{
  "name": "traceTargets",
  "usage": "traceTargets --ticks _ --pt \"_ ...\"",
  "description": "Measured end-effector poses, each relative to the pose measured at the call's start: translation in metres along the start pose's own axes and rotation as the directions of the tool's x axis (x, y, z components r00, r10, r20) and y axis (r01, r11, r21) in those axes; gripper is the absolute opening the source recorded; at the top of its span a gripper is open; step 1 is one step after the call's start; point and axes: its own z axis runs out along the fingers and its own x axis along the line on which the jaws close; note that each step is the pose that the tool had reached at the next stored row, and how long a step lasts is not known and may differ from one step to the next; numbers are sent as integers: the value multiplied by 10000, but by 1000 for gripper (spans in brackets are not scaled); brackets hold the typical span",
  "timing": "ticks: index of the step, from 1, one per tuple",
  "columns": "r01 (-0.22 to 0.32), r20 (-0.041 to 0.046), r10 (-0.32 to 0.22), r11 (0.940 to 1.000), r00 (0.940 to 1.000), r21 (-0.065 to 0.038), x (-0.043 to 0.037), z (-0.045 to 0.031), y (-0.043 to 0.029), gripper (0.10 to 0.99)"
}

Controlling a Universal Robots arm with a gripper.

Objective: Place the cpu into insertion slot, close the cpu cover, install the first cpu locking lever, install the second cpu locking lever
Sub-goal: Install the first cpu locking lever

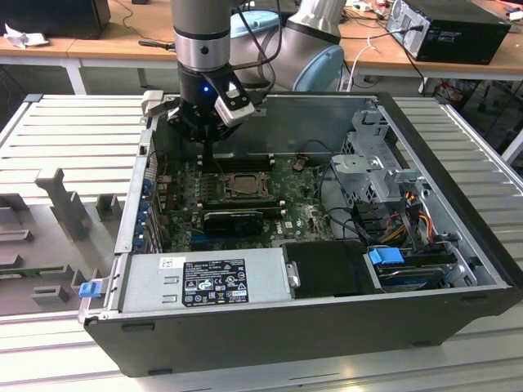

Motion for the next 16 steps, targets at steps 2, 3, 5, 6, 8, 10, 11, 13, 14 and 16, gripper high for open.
traceTargets --ticks 2,3,5,6,8,10,11,13,14,16 --pt "-1 -1 1 10000 10000 0 -9 0 1 106" --pt "-3 0 3 10000 10000 0 -3 1 -2 106" --pt "2 1 -2 10000 10000 -6 68 2 1 106" --pt "0 2 0 10000 10000 -11 90 2 3 106" --pt "1 2 -1 10000 10000 -12 92 6 14 106" --pt "0 1 0 10000 10000 -12 90 11 52 106" --pt "1 2 -1 10000 10000 -12 88 14 74 106" --pt "1 -9 -1 10000 10000 -12 53 20 79 106" --pt "0 -10 0 10000 10000 -13 38 22 78 106" --pt "-1 -9 1 10000 10000 -13 1 23 75 106"
